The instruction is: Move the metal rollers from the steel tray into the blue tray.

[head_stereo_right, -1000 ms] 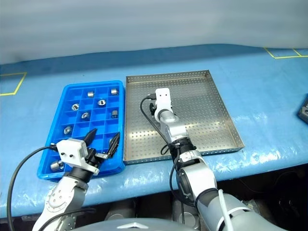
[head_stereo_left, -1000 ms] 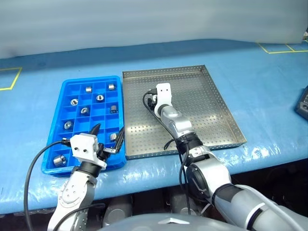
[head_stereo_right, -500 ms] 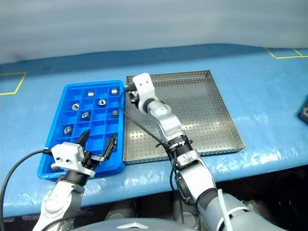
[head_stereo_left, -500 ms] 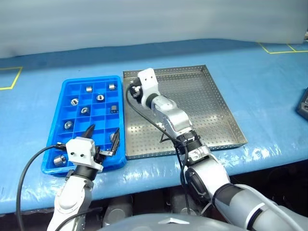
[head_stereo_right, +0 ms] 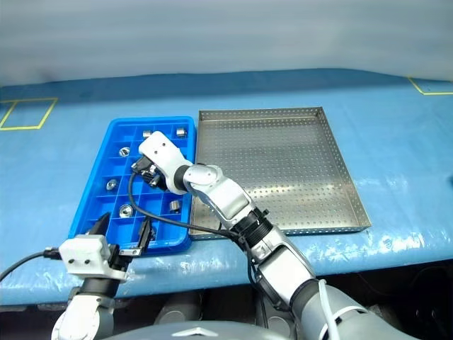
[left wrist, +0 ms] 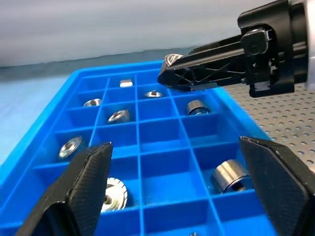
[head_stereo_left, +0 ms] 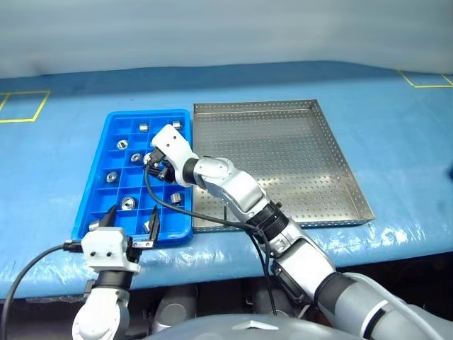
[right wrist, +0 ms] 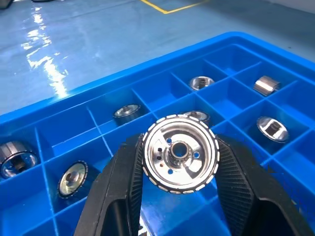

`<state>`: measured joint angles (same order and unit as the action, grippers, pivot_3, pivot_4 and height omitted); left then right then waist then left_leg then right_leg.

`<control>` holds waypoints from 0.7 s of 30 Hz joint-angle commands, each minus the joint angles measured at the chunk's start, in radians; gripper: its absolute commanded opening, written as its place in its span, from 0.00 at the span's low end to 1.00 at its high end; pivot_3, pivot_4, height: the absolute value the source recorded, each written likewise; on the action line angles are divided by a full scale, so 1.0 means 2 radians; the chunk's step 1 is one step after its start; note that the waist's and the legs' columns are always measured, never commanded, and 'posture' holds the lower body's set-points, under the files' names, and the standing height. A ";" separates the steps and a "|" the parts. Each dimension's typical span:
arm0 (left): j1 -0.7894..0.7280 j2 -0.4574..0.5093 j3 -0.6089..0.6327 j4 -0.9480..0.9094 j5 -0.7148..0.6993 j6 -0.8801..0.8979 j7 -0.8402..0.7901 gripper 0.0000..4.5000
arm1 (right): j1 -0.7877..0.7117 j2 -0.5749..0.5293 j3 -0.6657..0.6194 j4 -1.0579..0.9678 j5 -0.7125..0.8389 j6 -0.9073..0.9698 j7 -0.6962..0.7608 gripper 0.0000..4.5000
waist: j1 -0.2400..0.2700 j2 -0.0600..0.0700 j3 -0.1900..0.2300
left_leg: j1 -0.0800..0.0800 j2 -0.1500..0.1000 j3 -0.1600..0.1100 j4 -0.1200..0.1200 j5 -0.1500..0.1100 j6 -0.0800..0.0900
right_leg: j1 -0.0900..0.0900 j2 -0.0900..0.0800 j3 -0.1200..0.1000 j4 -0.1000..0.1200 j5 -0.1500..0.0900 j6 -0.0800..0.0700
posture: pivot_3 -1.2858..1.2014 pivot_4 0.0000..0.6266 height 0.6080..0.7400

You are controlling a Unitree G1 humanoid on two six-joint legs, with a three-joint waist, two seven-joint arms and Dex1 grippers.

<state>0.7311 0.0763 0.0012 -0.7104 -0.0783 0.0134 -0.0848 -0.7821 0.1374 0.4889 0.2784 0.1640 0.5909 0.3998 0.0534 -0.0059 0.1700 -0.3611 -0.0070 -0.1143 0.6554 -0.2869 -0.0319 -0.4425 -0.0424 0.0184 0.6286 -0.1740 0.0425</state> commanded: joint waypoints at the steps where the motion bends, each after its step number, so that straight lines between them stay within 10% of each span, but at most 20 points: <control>1: 0.025 -0.010 0.006 -0.021 0.008 -0.033 0.010 1.00 | 0.004 0.062 0.007 0.017 0.002 -0.024 0.007 0.38 | 0.006 0.000 0.000 | 0.000 0.000 0.000 0.000 0.000 0.000 | 0.000 0.000 0.000 0.000 0.000 0.000 | 0.68 0.24 1.00; 12: 0.029 -0.013 -0.008 -0.014 0.008 -0.049 0.002 1.00 | 0.003 0.053 -0.008 0.100 -0.011 -0.051 -0.015 0.38 | 0.024 0.000 0.000 | 0.000 0.000 0.000 0.000 0.000 0.000 | 0.000 0.000 0.000 0.000 0.000 0.000 | 0.67 0.24 1.00; 21: -0.006 0.007 -0.004 -0.007 -0.003 -0.028 -0.021 1.00 | 0.024 0.039 -0.021 0.057 -0.003 -0.033 -0.024 0.99 | 0.020 0.000 0.000 | 0.000 0.000 0.000 0.000 0.000 0.000 | 0.000 0.000 0.000 0.000 0.000 0.000 | 0.63 0.24 1.00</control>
<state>0.7224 0.0825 -0.0127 -0.7093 -0.0743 -0.0450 -0.1166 -0.7668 0.1372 0.4676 0.4410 0.1508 0.5164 0.3619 0.0944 -0.0060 0.1701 -0.3613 -0.0070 -0.1144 0.6555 -0.2870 -0.0319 -0.4425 -0.0423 0.0177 0.6286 -0.1744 0.0422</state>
